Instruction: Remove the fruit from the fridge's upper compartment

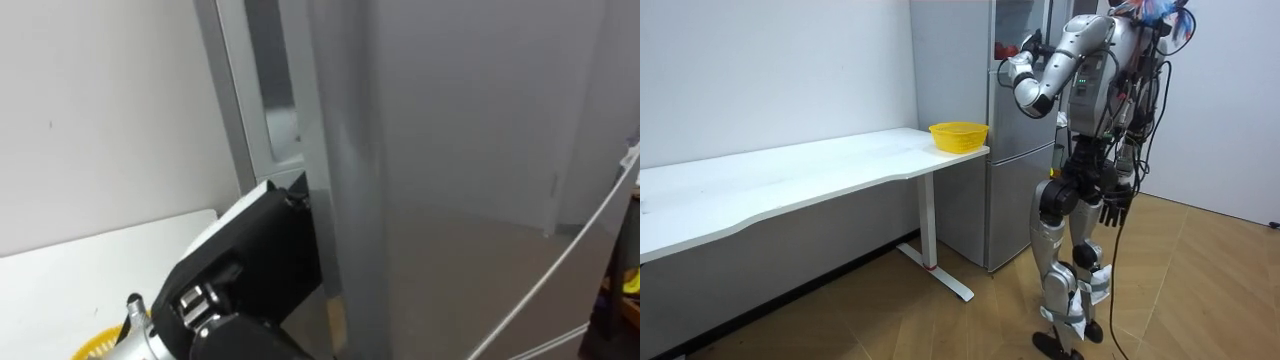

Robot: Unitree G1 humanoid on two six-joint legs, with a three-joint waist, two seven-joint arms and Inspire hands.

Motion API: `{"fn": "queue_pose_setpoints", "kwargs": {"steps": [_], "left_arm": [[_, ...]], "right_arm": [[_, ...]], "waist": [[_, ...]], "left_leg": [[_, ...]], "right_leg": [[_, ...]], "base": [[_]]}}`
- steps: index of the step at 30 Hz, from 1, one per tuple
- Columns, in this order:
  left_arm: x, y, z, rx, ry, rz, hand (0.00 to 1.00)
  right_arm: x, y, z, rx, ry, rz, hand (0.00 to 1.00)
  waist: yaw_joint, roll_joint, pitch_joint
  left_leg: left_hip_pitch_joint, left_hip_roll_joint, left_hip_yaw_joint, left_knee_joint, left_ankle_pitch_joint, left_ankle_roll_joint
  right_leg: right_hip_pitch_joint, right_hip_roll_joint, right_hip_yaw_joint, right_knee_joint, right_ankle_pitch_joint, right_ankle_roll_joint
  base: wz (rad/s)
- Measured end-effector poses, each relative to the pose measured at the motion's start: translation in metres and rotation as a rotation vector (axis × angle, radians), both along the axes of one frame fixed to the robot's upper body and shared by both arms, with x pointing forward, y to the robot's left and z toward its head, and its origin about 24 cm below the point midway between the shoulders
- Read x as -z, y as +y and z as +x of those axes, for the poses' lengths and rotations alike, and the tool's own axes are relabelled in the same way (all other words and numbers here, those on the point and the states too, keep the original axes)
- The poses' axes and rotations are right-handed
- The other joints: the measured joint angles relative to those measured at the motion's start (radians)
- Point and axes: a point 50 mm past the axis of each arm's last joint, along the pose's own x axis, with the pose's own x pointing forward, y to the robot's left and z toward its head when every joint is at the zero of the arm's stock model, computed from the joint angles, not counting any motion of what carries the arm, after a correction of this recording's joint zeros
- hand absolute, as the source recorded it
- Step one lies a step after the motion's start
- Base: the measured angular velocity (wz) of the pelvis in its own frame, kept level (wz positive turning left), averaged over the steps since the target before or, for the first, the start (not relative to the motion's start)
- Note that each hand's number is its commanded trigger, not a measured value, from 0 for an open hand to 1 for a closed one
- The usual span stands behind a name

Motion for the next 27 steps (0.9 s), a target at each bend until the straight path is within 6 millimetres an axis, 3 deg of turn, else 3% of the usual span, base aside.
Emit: {"fn": "queue_pose_setpoints", "kwargs": {"steps": [18, 27], "left_arm": [[0.004, -0.013, -0.005, 0.126, 0.041, -0.035, 0.00], [-0.003, -0.020, -0.004, 0.174, 0.005, -0.011, 0.00]], "right_arm": [[0.000, 0.000, 0.001, 0.030, -0.017, 0.007, 0.00], [-0.001, -0.002, 0.002, 0.045, -0.028, -0.001, 0.00]], "waist": [[-0.046, 0.017, -0.0027], [-0.095, 0.013, -0.0002]], "left_leg": [[0.008, 0.002, 0.025, 0.000, 0.000, 0.000], [0.006, 0.005, 0.027, -0.002, 0.000, 0.000]], "right_leg": [[-0.006, 0.005, 0.035, -0.003, 0.008, 0.003], [-0.008, 0.009, 0.040, -0.002, 0.010, 0.001]], "base": [[-0.05], [-0.01]]}}
